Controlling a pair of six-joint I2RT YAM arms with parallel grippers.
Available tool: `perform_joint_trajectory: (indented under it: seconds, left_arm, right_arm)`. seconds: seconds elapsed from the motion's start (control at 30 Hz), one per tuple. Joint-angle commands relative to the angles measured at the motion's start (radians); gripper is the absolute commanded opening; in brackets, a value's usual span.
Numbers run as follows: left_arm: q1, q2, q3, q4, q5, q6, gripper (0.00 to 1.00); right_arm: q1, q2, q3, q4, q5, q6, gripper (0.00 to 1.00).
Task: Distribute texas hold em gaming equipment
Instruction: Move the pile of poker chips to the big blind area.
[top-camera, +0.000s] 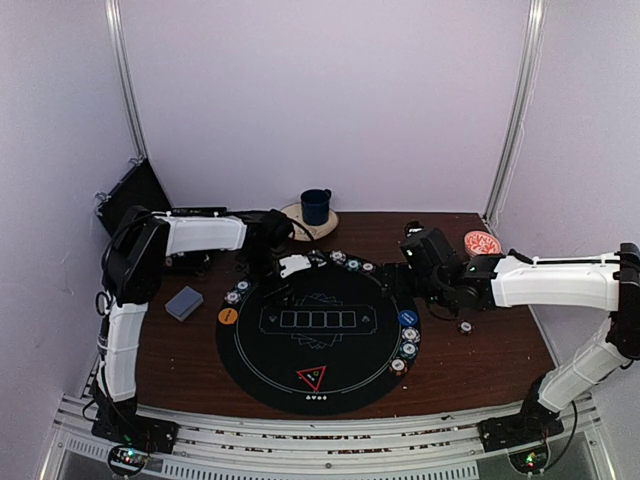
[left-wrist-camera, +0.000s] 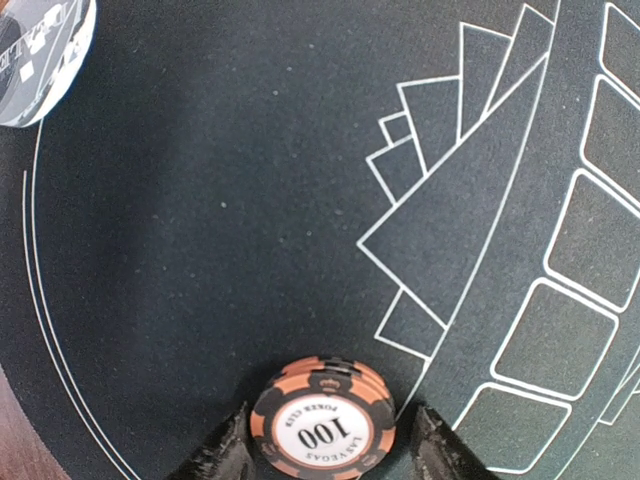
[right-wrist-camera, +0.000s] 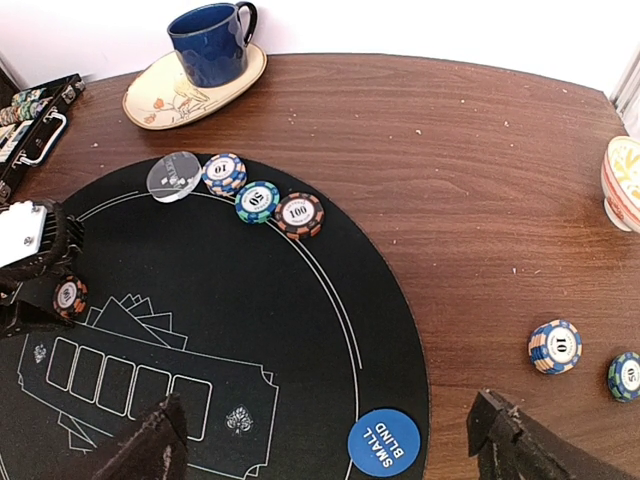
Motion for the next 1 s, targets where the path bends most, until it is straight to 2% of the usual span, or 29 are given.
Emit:
perform_joint_trajectory:
  seconds: [0.0,0.2,0.4,0.5,0.97]
  left_arm:
    - [-0.023,0.068,-0.005,-0.019,-0.029,0.015,0.52]
    - [-0.034,0.072,-0.005,-0.036,-0.038,0.036,0.42]
    - [-0.035,0.074,0.000,-0.034,-0.064,0.029,0.24]
    - [-0.035,0.069,0.004,-0.016,-0.093,0.015,0.19]
    - [0.003,0.049,0.072,0.000,-0.106,0.004,0.18]
  right_arm:
    - [-0.005,-0.022,-0.012,0.010,0.012,0.002,0.99]
    - [-0.006,-0.022,-0.012,0.010,0.010,0.002,0.99]
    - [-0.008,-0.028,-0.013,0.010,0.009,0.002,0.98]
    - [-0.007,-0.030,-0.015,0.012,0.009,0.003,0.98]
    - [-0.007,-0.031,-0.019,0.016,0.005,0.004,0.99]
